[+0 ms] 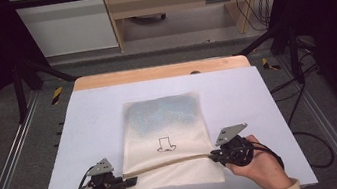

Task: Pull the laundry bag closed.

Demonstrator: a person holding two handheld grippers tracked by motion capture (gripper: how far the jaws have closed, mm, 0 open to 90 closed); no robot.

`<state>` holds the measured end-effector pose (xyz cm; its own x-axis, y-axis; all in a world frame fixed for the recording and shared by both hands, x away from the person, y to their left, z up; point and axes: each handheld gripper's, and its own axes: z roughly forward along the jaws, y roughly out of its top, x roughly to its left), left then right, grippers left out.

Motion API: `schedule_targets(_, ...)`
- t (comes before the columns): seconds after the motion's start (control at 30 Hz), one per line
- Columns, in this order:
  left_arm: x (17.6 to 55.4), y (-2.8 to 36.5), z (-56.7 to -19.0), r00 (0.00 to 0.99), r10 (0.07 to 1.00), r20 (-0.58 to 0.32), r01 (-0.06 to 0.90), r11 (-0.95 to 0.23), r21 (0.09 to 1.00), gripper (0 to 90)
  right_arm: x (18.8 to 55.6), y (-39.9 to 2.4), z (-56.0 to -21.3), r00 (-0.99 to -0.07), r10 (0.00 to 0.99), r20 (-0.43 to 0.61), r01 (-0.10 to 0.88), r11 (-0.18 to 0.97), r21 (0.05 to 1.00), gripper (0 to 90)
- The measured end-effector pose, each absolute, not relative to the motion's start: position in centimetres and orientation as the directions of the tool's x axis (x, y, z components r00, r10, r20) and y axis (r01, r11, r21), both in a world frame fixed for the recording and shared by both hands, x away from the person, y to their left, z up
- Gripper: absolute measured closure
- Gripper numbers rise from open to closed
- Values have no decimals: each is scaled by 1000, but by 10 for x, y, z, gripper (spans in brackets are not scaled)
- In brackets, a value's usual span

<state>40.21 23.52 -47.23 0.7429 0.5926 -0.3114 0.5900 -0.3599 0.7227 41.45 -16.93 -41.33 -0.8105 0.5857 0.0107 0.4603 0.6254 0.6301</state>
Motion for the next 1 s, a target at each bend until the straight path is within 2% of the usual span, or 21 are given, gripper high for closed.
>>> schedule_targets(1.0, 400, 232, -472, 753, 585, -302, 582, -377, 720, 838, 409, -183, -429, -791, 610, 46, 506, 609, 611, 822)
